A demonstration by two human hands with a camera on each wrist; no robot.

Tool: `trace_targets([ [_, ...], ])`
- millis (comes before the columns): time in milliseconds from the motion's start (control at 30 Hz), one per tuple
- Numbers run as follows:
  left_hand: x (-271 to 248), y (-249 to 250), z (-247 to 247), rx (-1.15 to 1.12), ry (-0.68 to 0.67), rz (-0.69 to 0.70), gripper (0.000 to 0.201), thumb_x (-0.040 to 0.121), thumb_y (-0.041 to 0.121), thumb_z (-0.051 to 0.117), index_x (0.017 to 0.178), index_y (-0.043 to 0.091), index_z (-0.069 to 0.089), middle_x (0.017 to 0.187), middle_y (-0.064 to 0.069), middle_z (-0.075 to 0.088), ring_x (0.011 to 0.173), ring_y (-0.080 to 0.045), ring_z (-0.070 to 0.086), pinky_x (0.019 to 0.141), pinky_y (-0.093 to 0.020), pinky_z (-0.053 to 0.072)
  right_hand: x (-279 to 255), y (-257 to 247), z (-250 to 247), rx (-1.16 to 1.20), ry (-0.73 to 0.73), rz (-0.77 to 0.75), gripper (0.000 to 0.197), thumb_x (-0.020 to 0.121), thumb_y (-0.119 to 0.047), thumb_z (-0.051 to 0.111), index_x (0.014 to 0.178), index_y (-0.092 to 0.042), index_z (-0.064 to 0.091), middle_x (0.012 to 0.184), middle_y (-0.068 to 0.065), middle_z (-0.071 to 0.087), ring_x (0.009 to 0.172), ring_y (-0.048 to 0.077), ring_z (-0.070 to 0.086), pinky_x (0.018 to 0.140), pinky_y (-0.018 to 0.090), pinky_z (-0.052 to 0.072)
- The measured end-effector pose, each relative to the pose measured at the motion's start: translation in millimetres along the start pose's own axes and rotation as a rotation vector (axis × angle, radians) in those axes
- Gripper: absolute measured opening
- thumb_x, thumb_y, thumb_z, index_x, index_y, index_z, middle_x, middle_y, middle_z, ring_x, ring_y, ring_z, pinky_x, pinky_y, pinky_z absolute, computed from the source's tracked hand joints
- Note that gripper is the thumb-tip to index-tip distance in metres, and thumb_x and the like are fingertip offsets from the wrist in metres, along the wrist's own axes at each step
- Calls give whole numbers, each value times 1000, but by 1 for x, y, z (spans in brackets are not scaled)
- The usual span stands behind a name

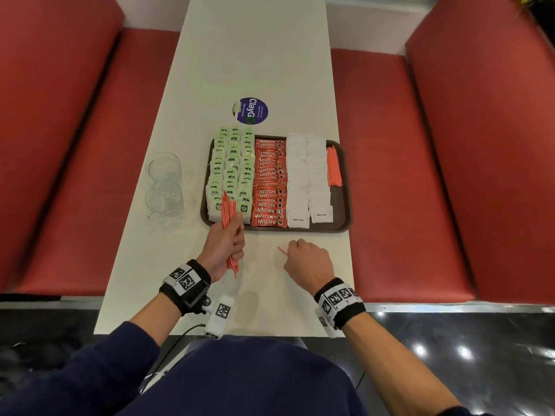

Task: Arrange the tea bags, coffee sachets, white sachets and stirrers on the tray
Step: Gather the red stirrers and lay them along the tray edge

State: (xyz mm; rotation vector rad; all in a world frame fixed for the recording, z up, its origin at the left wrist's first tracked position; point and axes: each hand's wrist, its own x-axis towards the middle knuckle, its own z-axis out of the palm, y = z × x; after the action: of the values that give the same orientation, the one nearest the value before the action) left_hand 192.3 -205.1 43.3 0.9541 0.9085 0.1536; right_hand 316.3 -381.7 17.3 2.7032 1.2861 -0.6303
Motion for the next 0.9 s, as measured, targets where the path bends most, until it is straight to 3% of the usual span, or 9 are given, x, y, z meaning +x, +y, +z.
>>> trace_targets([
  [100, 2, 6, -4, 13, 11, 8, 44, 107, 44, 65, 74, 23, 46, 62, 3, 27, 50, -11, 22, 42, -25, 23, 12, 27, -28, 392, 86, 144, 13, 100, -28, 60, 94, -18, 56, 89, 0, 67, 74, 25, 62, 68, 39, 49],
  [200, 5, 13, -6, 3, 23, 10, 50, 106, 40, 68, 67, 27, 39, 61, 4, 23, 48, -11, 18, 43, -27, 16, 44, 73, -63, 627, 281, 273, 10, 101, -29, 67, 92, -24, 64, 85, -1, 72, 74, 17, 67, 71, 35, 57],
  [300, 9, 19, -6, 1, 34, 12, 53, 106, 38, 69, 66, 29, 35, 62, 3, 19, 48, -12, 15, 48, -32, 12, 99, 124, -95, 596, 394, 390, 10, 101, -28, 61, 97, -26, 70, 98, 4, 73, 88, 24, 64, 78, 33, 50],
  [400, 12, 24, -3, 25, 45, 6, 54, 105, 36, 69, 66, 29, 34, 63, 3, 19, 49, -12, 15, 48, -32, 12, 146, 155, -119, 573, 389, 441, 18, 102, -23, 57, 102, -24, 75, 107, 12, 73, 94, 28, 58, 83, 35, 50],
  [567, 13, 31, 5, 71, 34, -7, 48, 104, 35, 71, 71, 29, 37, 66, 3, 22, 51, -13, 16, 45, -28, 17, 195, 164, -131, 461, 250, 449, 22, 105, -31, 61, 117, -17, 73, 131, 19, 59, 110, 43, 65, 105, 51, 57],
  [667, 14, 35, 10, 117, 6, -3, 48, 104, 33, 71, 70, 28, 38, 64, 3, 24, 49, -12, 17, 43, -26, 18, 194, 154, -136, 466, 242, 454, 28, 106, -30, 58, 126, -13, 70, 134, 21, 58, 116, 44, 64, 107, 52, 54],
  [733, 16, 35, 15, 158, -12, 6, 49, 104, 32, 71, 67, 28, 39, 62, 2, 25, 48, -13, 18, 43, -25, 19, 173, 130, -147, 548, 335, 331, 24, 108, -27, 57, 122, -16, 73, 124, 14, 66, 102, 26, 67, 101, 49, 59],
  [800, 17, 33, 23, 185, -27, 19, 48, 103, 30, 73, 67, 27, 42, 61, 1, 27, 48, -14, 18, 43, -25, 19, 142, 92, -154, 736, 400, 75, 16, 108, -25, 64, 116, -17, 76, 108, 1, 76, 88, 10, 70, 92, 42, 64],
  [900, 18, 27, 36, 186, -56, 35, 42, 99, 31, 78, 71, 25, 48, 61, 2, 30, 48, -14, 20, 46, -28, 17, 85, 22, -152, 854, 309, -322, 24, 112, -33, 63, 129, -19, 74, 117, -7, 78, 100, 5, 74, 93, 21, 60],
])
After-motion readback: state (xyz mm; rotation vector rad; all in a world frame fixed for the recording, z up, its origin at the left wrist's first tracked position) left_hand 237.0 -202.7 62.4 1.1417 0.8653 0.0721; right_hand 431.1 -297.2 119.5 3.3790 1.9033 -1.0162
